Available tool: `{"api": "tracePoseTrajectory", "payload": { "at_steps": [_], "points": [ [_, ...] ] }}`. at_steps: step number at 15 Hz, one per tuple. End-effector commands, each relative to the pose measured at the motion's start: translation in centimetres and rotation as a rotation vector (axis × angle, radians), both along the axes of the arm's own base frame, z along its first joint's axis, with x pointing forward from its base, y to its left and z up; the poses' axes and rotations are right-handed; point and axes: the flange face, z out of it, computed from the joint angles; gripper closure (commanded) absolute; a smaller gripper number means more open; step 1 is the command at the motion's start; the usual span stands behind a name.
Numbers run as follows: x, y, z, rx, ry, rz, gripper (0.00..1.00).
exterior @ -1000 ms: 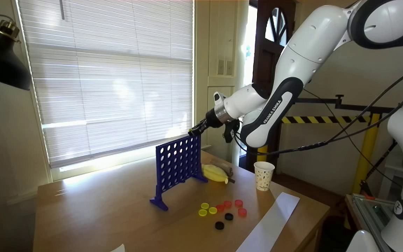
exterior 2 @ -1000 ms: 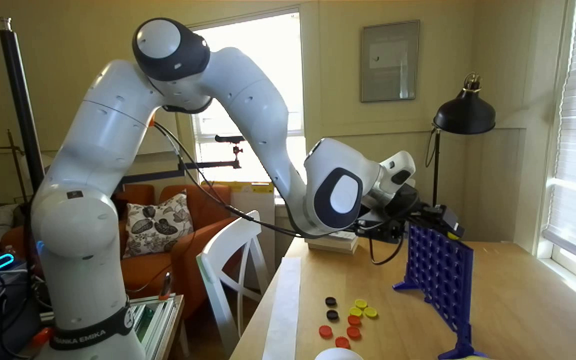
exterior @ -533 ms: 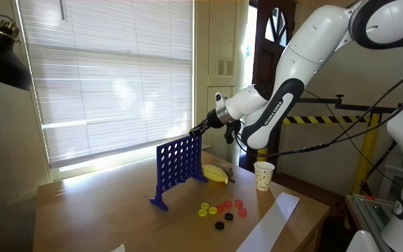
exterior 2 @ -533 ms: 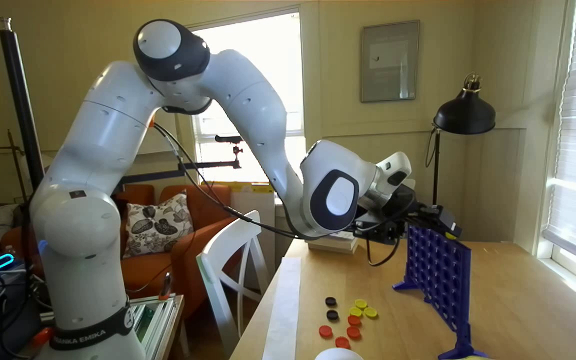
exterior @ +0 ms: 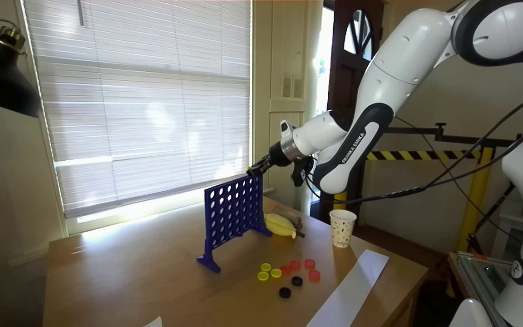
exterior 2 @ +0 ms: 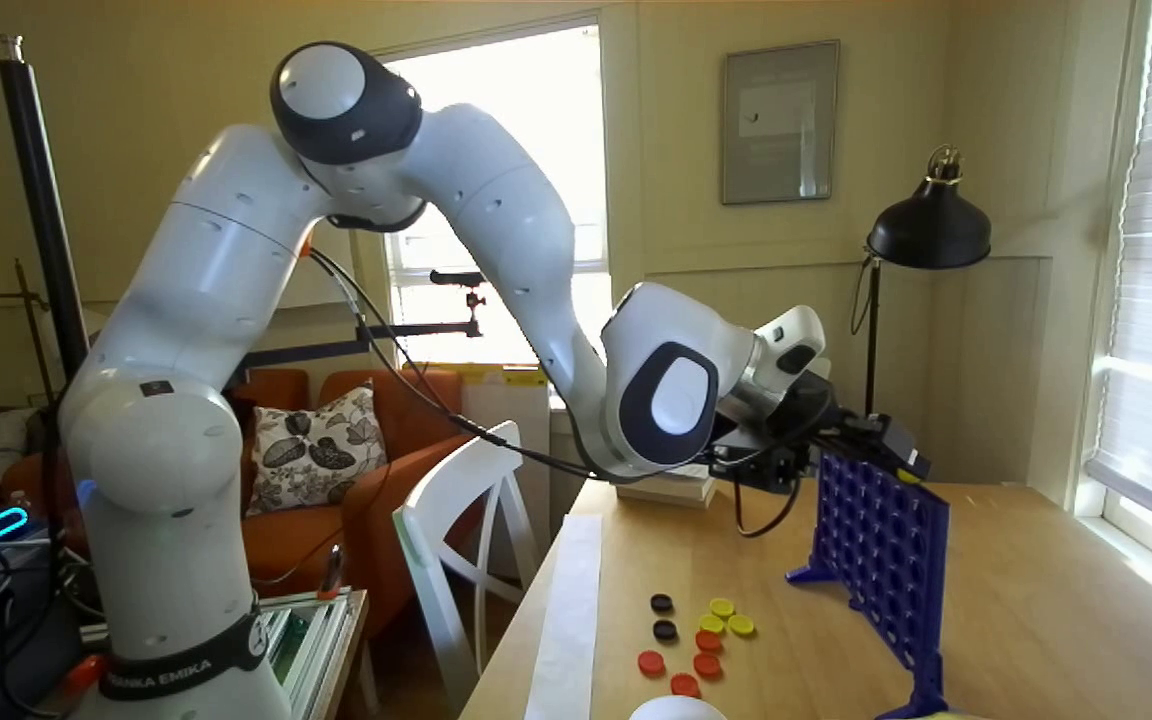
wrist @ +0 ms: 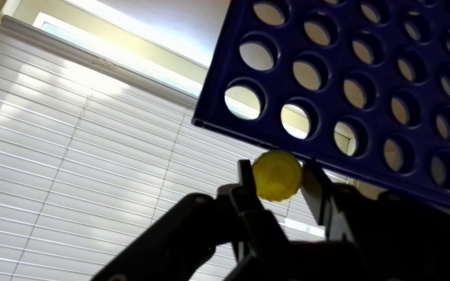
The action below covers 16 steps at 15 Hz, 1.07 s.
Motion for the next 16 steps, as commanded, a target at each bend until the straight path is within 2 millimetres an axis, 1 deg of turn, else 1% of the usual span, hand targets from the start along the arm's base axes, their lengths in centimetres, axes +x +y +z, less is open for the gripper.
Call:
{"api": "tracePoseTrajectory", "payload": {
  "at_steps": [1, 4, 10, 16],
  "points": [
    [-0.16, -0.26, -0.17, -0.008, -0.017, -0.02, 0.9],
    [-0.13, -0.38, -0.09, -0.01, -0.024, -0.03, 0.9],
    [-0.21, 0.33, -0.45, -0.017, -0.011, -0.019, 0.9],
    [-0.13, 0.47, -0.58, -0.022, -0.011, -0.018, 0.9]
  ]
}}
